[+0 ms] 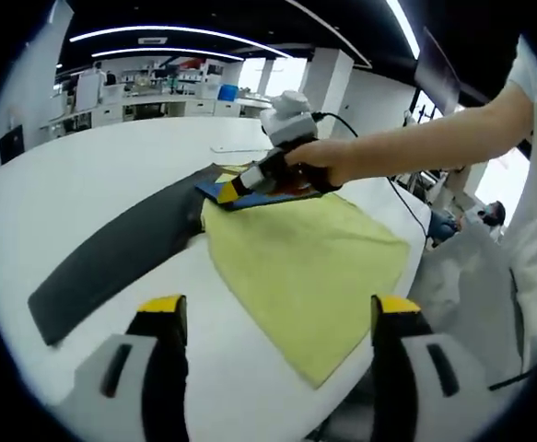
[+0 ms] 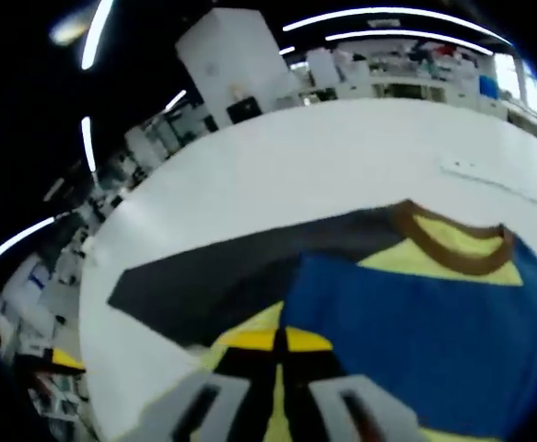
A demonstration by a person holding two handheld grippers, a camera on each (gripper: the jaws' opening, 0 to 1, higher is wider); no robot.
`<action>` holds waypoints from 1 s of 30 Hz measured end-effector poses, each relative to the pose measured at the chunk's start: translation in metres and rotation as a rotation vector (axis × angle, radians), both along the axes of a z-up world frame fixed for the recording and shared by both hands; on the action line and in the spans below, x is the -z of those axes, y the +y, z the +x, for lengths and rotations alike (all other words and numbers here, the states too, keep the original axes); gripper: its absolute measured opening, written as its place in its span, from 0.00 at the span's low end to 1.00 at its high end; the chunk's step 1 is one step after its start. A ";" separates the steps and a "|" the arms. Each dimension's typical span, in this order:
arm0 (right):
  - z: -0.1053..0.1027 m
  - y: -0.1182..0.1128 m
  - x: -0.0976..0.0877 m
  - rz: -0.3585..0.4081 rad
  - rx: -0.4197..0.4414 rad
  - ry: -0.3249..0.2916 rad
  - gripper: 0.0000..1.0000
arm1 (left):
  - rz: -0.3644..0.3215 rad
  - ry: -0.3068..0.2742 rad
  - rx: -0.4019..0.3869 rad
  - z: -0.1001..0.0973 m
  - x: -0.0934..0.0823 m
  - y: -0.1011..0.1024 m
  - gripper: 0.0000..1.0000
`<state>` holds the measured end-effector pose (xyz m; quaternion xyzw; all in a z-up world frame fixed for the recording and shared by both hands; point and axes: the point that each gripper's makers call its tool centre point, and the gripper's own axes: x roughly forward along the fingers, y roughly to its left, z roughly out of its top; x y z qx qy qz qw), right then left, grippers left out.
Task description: Fold the garment on the visible template until the final outline fits inside the template.
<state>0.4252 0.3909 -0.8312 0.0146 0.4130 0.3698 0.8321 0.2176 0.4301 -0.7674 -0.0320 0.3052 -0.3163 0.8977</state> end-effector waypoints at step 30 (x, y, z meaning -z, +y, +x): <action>0.011 -0.053 -0.024 0.042 -0.112 -0.158 0.71 | 0.009 -0.008 0.018 0.005 -0.004 -0.012 0.79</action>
